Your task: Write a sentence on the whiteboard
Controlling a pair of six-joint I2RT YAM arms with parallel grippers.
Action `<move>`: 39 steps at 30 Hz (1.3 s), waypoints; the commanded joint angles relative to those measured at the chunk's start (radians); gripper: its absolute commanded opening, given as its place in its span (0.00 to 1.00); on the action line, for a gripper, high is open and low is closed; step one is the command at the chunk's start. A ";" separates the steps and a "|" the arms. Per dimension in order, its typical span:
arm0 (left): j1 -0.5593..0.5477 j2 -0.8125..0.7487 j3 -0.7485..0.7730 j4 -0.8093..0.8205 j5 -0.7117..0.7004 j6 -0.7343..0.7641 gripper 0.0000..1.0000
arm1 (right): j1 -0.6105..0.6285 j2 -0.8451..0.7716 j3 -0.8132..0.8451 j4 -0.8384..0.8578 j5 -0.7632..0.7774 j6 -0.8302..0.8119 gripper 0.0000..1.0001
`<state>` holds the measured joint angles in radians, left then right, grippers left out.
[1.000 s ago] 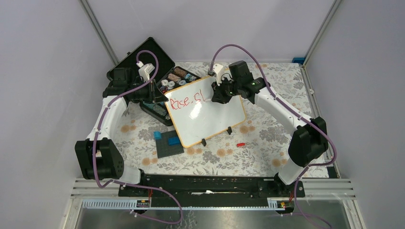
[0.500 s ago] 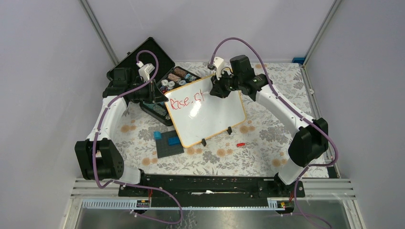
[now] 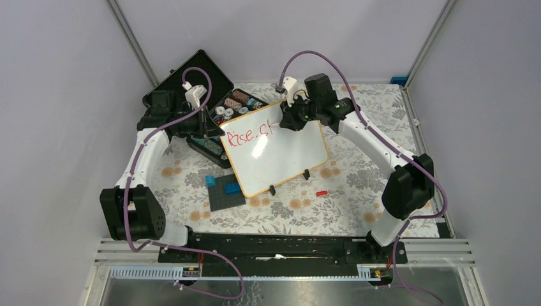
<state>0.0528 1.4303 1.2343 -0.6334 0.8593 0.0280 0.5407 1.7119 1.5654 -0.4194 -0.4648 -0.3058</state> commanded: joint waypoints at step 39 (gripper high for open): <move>-0.014 -0.024 0.005 0.021 -0.031 0.032 0.00 | -0.035 -0.088 -0.096 0.018 -0.033 -0.007 0.00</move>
<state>0.0521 1.4303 1.2343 -0.6342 0.8547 0.0284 0.5148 1.6722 1.4712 -0.4107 -0.4843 -0.3103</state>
